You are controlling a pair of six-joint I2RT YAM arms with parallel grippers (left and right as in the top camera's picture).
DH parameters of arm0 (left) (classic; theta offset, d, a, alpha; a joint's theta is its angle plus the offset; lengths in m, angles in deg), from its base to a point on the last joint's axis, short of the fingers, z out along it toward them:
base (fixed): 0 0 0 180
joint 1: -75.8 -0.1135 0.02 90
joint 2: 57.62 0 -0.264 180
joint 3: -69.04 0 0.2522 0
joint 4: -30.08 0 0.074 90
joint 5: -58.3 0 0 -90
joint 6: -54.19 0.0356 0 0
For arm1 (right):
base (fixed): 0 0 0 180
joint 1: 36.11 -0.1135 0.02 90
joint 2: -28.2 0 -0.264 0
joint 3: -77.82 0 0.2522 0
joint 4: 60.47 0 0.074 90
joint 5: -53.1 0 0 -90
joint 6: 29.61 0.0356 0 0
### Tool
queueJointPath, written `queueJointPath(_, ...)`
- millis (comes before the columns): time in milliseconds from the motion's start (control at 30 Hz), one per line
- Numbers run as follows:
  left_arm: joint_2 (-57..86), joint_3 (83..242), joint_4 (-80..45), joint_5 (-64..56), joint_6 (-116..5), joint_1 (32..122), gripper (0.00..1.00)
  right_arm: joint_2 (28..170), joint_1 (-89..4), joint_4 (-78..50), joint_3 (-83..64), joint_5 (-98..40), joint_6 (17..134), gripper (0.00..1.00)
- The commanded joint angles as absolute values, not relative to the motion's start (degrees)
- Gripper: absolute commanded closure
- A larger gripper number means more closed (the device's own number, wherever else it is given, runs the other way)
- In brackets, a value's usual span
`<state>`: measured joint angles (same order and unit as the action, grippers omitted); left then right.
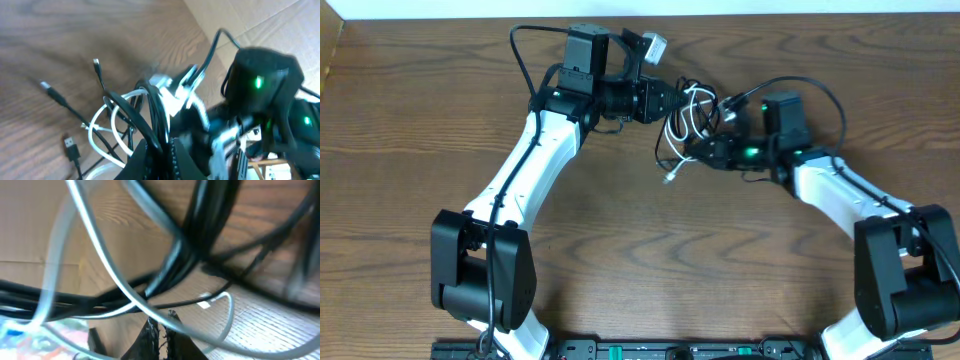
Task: Untangle cables
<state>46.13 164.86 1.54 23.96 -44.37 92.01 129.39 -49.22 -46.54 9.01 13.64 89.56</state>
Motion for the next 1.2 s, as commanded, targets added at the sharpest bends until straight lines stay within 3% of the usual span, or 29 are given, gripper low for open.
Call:
queueJointPath(0,46.17,164.75,-1.0,25.97,-40.87,91.73,0.91,128.47,-43.25,-46.58,8.68,25.42,84.16,0.91)
queueJointPath(133,46.17,164.75,-1.98,25.97,-40.57,91.94,0.91,128.47,-38.14,-46.72,8.68,28.5,83.92,0.85)
queueJointPath(267,46.17,164.75,-2.05,25.93,-40.59,93.04,0.87,128.49,-35.62,-46.72,8.68,30.82,83.92,0.84)
queueJointPath(333,46.17,164.75,-2.01,25.69,-40.59,93.85,0.86,128.49,-35.71,-46.8,8.68,32.26,83.9,0.83)
queueJointPath(500,46.17,164.75,-1.22,25.49,-40.67,95.57,0.86,128.49,-38.05,-51.13,8.68,39.1,79.35,0.67)
queueJointPath(767,46.17,164.77,-0.21,25.69,-46.62,95.77,0.86,128.49,-41.5,-61.47,8.68,41.53,79.44,0.57)
queueJointPath(1167,46.17,164.77,4.88,26.52,-57.61,95.77,0.86,128.49,-44.04,-69.84,8.68,41.4,81.26,0.57)
